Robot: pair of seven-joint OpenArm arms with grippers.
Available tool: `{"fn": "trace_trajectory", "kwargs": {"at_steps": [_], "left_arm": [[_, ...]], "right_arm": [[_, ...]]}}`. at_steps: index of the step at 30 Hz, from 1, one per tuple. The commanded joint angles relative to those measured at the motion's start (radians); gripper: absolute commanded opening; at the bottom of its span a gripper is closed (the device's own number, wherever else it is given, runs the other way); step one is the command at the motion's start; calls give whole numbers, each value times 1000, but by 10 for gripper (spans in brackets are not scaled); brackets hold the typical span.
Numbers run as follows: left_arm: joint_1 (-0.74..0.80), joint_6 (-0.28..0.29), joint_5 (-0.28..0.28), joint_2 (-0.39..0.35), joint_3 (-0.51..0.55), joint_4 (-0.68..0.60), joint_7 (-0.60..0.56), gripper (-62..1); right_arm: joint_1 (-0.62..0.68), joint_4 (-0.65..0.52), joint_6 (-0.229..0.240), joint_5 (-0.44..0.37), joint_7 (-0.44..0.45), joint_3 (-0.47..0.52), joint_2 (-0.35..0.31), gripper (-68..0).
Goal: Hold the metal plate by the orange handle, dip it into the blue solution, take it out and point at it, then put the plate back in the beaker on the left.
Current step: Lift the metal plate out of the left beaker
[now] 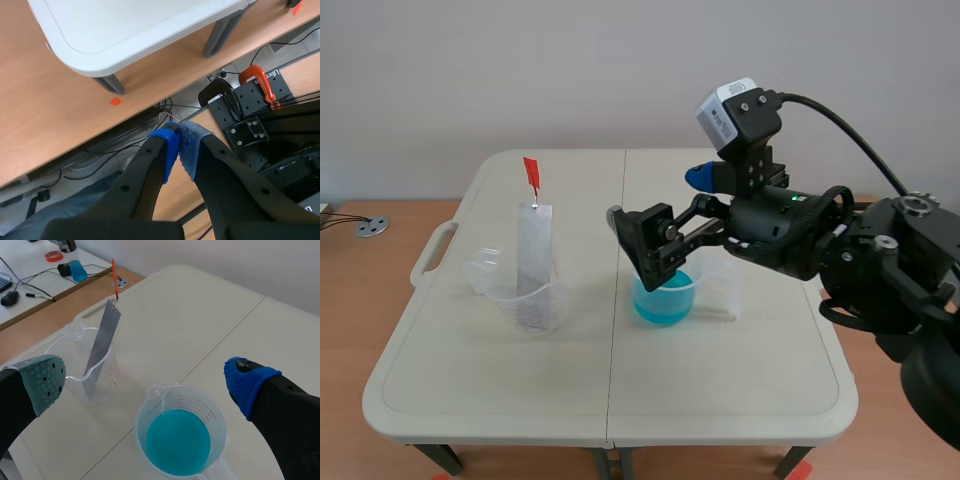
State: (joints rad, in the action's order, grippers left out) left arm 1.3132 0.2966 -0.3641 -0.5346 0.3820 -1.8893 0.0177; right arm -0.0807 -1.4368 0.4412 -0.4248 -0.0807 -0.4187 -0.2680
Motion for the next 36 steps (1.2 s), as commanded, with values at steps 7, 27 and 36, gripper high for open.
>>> {"fn": "trace_trajectory", "kwargs": {"at_steps": [7,27,36], "left_arm": [[3,5,-6,2,2,-3,-13,-581],[3,5,-6,2,2,-3,-13,-581],[3,5,-6,2,2,-3,-13,-581]], "right_arm": [[-169,192,1,0,11,-89,92,-12],[-507,644,0,31,13,-236,355,-12],[-585,776,1,37,66,-237,418,-12]]}}
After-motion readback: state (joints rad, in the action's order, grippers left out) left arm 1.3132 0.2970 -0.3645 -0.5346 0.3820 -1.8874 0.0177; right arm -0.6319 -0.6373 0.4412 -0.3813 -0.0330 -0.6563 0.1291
